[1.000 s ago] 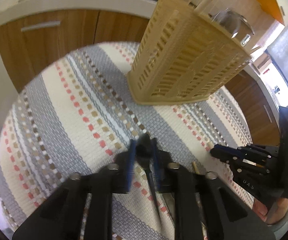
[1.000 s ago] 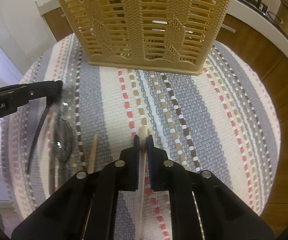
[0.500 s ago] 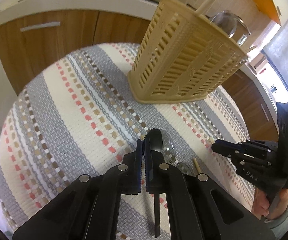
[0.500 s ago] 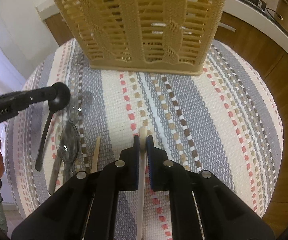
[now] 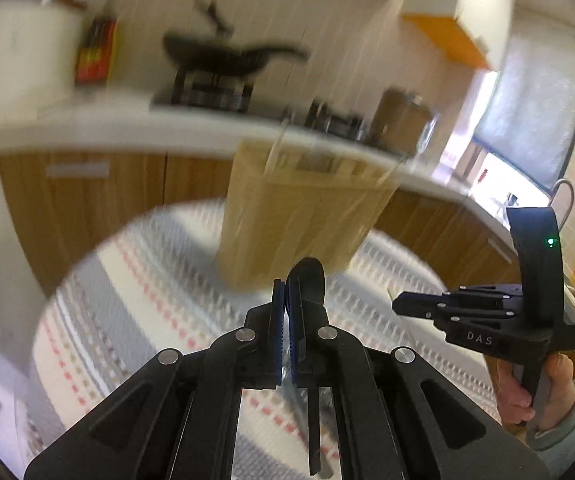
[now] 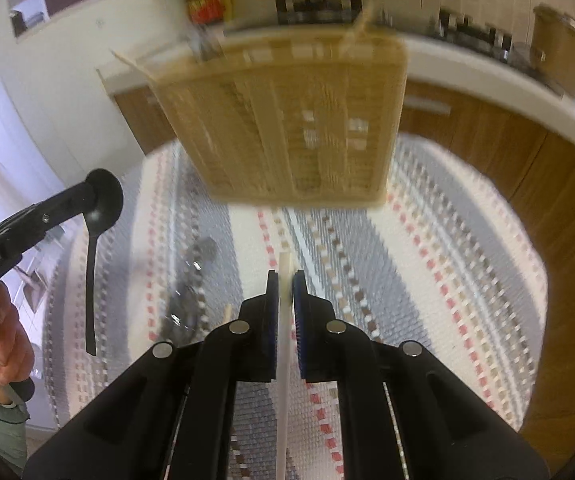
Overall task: Organize utensils
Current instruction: 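Lift the ladle and chopstick and carry both over the beige holder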
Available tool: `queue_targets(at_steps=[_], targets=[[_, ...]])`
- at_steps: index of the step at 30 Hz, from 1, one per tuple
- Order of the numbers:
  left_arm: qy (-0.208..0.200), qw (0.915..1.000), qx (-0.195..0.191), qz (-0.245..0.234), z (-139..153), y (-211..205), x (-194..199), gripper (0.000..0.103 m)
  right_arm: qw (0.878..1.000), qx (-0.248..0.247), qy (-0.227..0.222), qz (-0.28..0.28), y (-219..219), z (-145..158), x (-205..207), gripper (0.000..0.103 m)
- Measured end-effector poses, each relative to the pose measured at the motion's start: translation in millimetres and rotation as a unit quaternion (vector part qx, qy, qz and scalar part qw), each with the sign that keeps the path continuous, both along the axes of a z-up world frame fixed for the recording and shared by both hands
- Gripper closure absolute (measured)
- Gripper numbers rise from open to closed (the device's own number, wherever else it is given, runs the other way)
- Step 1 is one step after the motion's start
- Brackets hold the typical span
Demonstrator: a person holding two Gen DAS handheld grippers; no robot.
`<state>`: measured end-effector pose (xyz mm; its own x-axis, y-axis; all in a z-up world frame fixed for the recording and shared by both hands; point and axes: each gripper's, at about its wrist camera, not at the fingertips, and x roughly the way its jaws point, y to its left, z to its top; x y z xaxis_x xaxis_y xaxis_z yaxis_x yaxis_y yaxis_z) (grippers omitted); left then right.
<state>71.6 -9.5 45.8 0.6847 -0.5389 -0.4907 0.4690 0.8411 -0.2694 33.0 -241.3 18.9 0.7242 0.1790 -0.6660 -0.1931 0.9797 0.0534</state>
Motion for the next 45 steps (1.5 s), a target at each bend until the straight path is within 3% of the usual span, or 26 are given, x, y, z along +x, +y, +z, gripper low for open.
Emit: queue_targets(at_steps=[5,9,14,21,24,27,29,31,33,34,35,40,45], targets=[[-0.096,0.9947,0.002,0.036,33,-5,-27,0.103,0.996,-0.001,-0.093,-0.007,3,37,-22,0.097],[-0.143,0.9880,0.004,0.059,46,-12,-29,0.103,0.986,-0.008,-0.163,-0.018,4,62,-29,0.097],[-0.195,0.9776,-0.003,0.080,68,-25,-24,0.103,0.975,-0.004,-0.220,-0.029,9,91,-28,0.098],[-0.270,0.9557,-0.041,0.110,120,-34,-9,0.103,0.958,0.023,-0.284,-0.032,12,153,-12,0.098],[-0.273,0.9547,-0.044,0.109,128,-36,2,0.103,0.962,0.010,-0.272,-0.025,16,166,1,0.098],[-0.261,0.9584,-0.046,0.106,119,-33,9,0.103,0.977,0.026,-0.212,0.004,10,144,17,0.094],[-0.251,0.9611,-0.045,0.105,108,-31,13,0.103,0.982,0.031,-0.184,-0.005,1,119,26,0.077],[-0.240,0.9635,-0.047,0.108,100,-28,19,0.103,0.986,0.029,-0.163,-0.007,-1,99,37,0.071],[-0.229,0.9662,-0.047,0.108,93,-23,22,0.103,0.990,0.037,-0.135,0.001,0,81,45,0.055],[-0.226,0.9669,-0.048,0.108,90,-20,24,0.103,0.991,0.033,-0.129,0.004,3,73,46,0.040],[-0.225,0.9672,-0.047,0.109,88,-18,25,0.103,0.992,0.019,-0.121,0.010,10,63,47,0.038],[-0.224,0.9656,-0.045,0.124,85,1,22,0.103,0.993,-0.038,-0.108,0.035,40,35,43,0.039],[-0.213,0.9665,-0.053,0.133,83,18,23,0.103,0.989,-0.102,-0.104,0.000,62,25,64,0.065]])
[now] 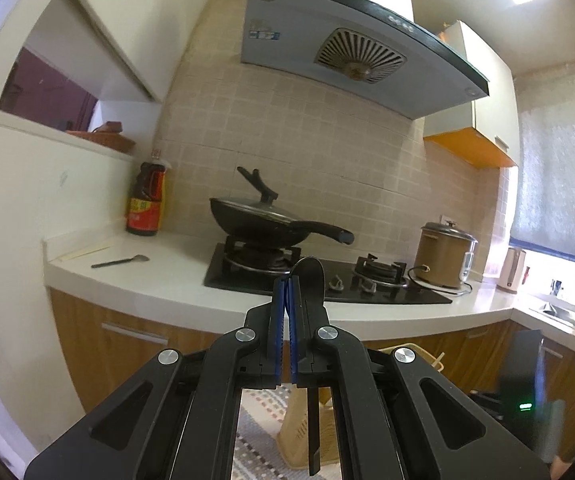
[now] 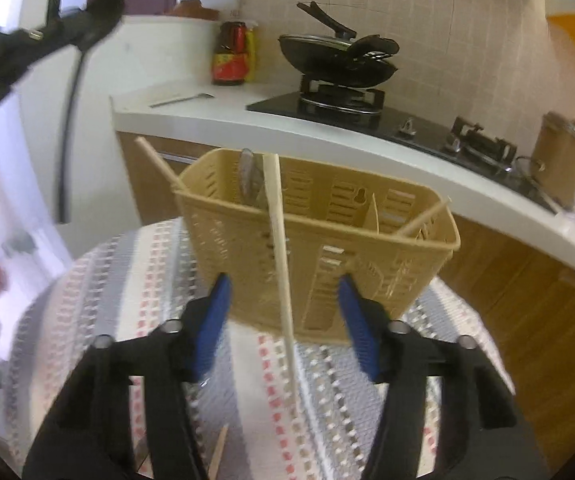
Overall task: Organize utensils
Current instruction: 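Lift the ladle and chopstick and carry both over the beige holder, then lower the ladle and chopstick into the holder and open both tools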
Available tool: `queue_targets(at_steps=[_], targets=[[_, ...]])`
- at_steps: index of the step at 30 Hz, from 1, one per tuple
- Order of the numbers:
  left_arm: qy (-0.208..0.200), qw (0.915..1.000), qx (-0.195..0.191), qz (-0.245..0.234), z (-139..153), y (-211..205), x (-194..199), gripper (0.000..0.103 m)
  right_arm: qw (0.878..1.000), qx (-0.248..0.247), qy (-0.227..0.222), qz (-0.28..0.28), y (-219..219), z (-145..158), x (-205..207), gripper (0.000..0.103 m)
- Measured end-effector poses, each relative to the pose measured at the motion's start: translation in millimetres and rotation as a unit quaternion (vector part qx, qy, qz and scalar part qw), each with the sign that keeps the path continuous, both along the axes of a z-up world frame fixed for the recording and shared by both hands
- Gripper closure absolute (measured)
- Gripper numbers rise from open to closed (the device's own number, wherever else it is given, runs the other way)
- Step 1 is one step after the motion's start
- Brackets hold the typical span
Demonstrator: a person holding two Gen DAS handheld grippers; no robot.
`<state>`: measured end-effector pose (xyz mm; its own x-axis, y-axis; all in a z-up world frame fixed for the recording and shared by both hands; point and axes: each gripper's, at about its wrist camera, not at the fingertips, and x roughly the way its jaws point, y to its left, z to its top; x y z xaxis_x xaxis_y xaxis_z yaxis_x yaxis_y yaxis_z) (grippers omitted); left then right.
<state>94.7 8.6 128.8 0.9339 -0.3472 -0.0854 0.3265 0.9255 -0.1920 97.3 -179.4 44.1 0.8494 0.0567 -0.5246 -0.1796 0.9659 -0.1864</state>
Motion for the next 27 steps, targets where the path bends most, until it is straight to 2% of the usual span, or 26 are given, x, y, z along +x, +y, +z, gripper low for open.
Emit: queue_targets(at_steps=[1,3,6,7,13,20,23,27], targets=[[0.000,1.0000,0.002,0.002,-1,1,0,0.103,1.000,-0.006,0.010,-0.009,2,-3,6,0.071],[0.002,1.0000,0.003,0.001,-2,2,-2,0.103,0.999,0.002,0.028,-0.023,2,-6,16,0.077],[0.004,0.9999,0.008,-0.004,-5,1,-3,0.103,0.999,0.015,0.038,-0.031,-2,-7,18,0.096],[0.004,0.9999,0.009,-0.006,-5,0,-3,0.103,0.999,0.021,0.041,-0.026,-4,-7,16,0.098],[0.006,0.9997,0.010,-0.019,-8,-9,-4,0.103,0.999,0.034,0.032,-0.027,-15,-1,0,0.098],[-0.008,0.9994,0.009,-0.032,-2,-22,-6,0.103,0.998,0.060,-0.007,-0.025,-29,17,-25,0.099],[-0.017,0.9992,0.007,-0.035,1,-26,-6,0.103,0.997,0.068,-0.033,-0.018,-32,37,-40,0.099],[-0.040,0.9987,0.001,-0.031,10,-34,-3,0.103,0.991,0.095,-0.092,-0.007,-38,75,-58,0.099]])
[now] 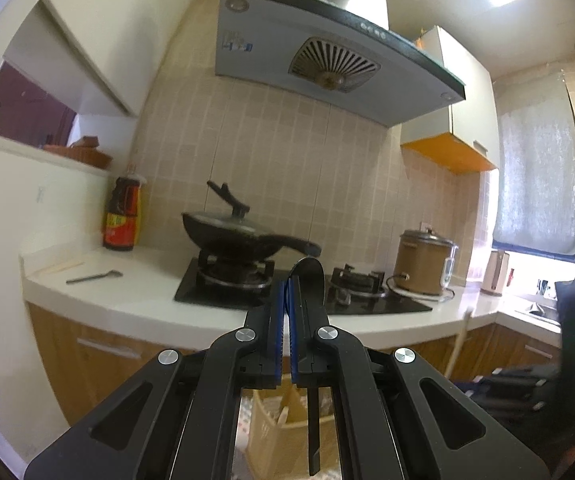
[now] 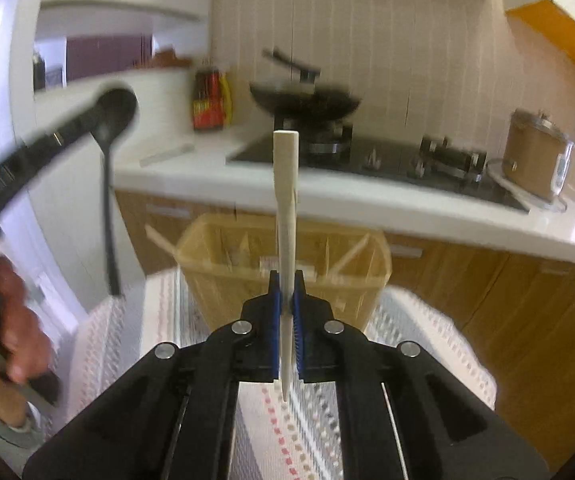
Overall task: Organize utensils
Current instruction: 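Lower the ladle and chopstick into the holder and open both tools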
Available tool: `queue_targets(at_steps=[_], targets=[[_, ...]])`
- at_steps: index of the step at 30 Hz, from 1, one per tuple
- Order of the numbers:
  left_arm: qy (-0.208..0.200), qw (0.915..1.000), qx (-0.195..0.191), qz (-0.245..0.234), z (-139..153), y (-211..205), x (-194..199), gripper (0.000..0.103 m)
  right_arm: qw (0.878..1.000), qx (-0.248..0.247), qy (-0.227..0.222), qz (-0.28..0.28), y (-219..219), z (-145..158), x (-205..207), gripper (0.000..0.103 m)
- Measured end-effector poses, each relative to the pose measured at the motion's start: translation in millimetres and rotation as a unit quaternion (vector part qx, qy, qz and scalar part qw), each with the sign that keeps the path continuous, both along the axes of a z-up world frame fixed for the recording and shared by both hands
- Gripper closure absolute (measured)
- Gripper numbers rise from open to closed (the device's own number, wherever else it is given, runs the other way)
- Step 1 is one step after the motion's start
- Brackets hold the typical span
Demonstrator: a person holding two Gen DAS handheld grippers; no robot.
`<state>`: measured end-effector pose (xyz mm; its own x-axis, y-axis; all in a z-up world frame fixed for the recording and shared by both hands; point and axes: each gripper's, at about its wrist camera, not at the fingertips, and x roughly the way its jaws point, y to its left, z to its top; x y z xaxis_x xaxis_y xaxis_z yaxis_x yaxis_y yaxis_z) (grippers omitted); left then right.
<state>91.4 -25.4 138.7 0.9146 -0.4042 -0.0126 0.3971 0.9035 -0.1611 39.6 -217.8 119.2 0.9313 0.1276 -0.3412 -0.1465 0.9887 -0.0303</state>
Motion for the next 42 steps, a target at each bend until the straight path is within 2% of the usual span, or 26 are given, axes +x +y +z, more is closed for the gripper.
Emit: queue_targets(at_steps=[6,8,10,14,18,24,33,38,42], targets=[[-0.038,0.9988,-0.027,0.018,12,-12,12,0.103,0.996,0.051,-0.078,-0.009,-14,43,10,0.099],[-0.048,0.9979,-0.029,0.033,10,-18,17,0.103,0.993,0.071,-0.095,-0.007,-19,47,22,0.099],[-0.044,0.9979,-0.032,0.035,0,-24,25,0.103,0.992,0.070,-0.104,-0.016,-18,45,32,0.099],[-0.045,0.9970,-0.022,0.059,-23,-36,32,0.103,0.993,0.064,-0.093,-0.018,-17,29,57,0.099],[-0.031,0.9974,-0.012,0.063,-38,-40,42,0.102,0.995,0.060,-0.074,-0.019,-17,10,71,0.099],[-0.038,0.9965,0.004,0.075,-39,-41,42,0.101,0.996,0.052,-0.063,-0.024,-18,-5,82,0.099],[-0.042,0.9963,0.025,0.071,-28,-42,44,0.102,0.996,0.052,-0.064,-0.024,-16,-6,83,0.099],[-0.057,0.9927,0.044,0.097,-28,-45,41,0.102,0.997,0.042,-0.066,-0.027,-12,-6,83,0.099],[-0.052,0.9927,0.048,0.098,-31,-45,42,0.102,0.997,0.038,-0.060,-0.028,-13,-11,86,0.099]])
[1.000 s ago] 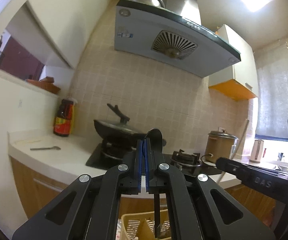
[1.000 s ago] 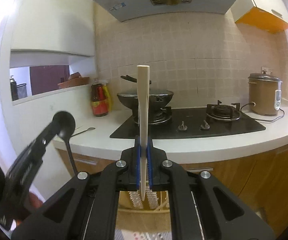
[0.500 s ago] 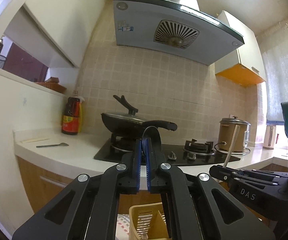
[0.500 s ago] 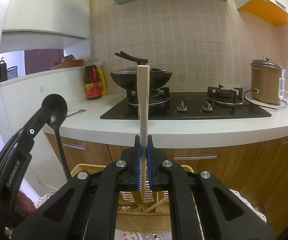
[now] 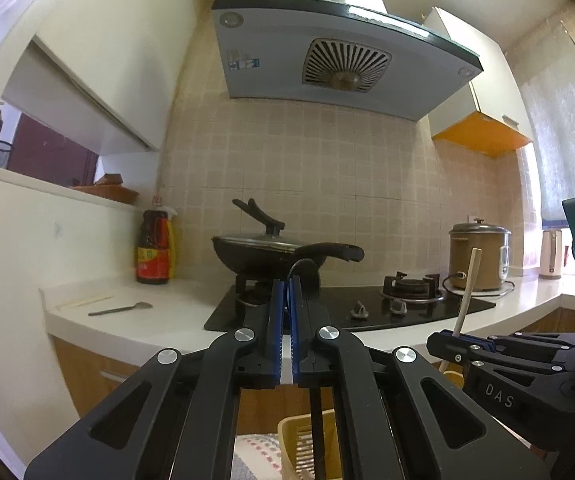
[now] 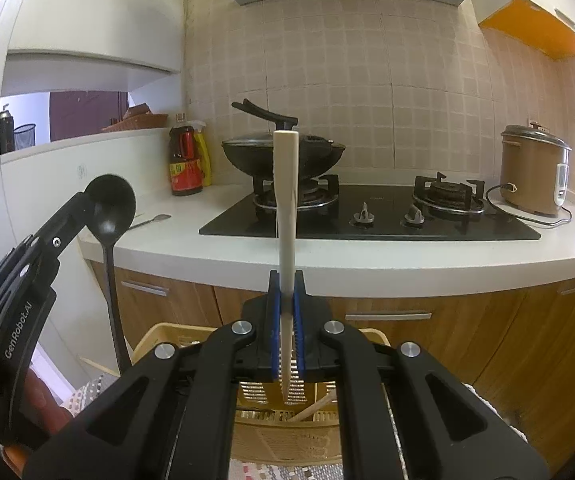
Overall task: Organize utensils
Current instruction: 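Lower the ladle and chopstick into the holder and open both tools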
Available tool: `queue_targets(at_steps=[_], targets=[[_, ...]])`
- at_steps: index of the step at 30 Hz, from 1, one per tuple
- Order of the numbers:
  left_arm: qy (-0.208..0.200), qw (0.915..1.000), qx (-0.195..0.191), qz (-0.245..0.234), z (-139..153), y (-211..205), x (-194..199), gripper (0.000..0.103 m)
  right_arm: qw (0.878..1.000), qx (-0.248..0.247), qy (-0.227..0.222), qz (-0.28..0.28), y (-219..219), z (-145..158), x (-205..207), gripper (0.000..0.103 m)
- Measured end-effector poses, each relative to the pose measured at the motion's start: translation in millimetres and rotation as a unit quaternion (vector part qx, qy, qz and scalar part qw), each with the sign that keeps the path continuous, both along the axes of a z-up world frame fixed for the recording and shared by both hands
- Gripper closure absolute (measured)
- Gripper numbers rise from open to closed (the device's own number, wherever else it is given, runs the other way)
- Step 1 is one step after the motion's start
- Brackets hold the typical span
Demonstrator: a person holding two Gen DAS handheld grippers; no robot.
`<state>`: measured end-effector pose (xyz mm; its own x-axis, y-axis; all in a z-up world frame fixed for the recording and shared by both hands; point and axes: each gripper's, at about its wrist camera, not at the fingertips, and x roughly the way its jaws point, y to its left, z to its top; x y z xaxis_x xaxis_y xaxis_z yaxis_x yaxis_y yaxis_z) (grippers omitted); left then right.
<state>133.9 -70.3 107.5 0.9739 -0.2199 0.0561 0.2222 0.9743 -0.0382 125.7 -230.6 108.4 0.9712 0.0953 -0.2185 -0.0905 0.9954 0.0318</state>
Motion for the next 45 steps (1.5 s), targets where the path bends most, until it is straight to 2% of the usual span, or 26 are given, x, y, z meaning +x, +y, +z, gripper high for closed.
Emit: queue_targets(at_steps=[4,21,26,32,45], targets=[[0.002,0.9999,-0.010,0.003,-1,5,1,0.102,1.000,0.000,0.008,-0.003,-2,-5,4,0.099],[-0.021,0.9996,0.001,0.020,6,4,-3,0.102,1.000,-0.019,0.001,-0.003,8,-13,2,0.099],[-0.003,0.9995,-0.031,-0.002,7,22,5,0.102,1.000,-0.012,0.000,-0.003,5,-12,1,0.099],[0.017,0.9983,-0.051,-0.021,6,25,14,0.102,1.000,-0.013,0.002,0.000,7,-15,0,0.099],[0.021,0.9964,-0.056,-0.060,4,6,13,0.102,1.000,-0.012,0.004,0.002,4,-17,-1,0.099]])
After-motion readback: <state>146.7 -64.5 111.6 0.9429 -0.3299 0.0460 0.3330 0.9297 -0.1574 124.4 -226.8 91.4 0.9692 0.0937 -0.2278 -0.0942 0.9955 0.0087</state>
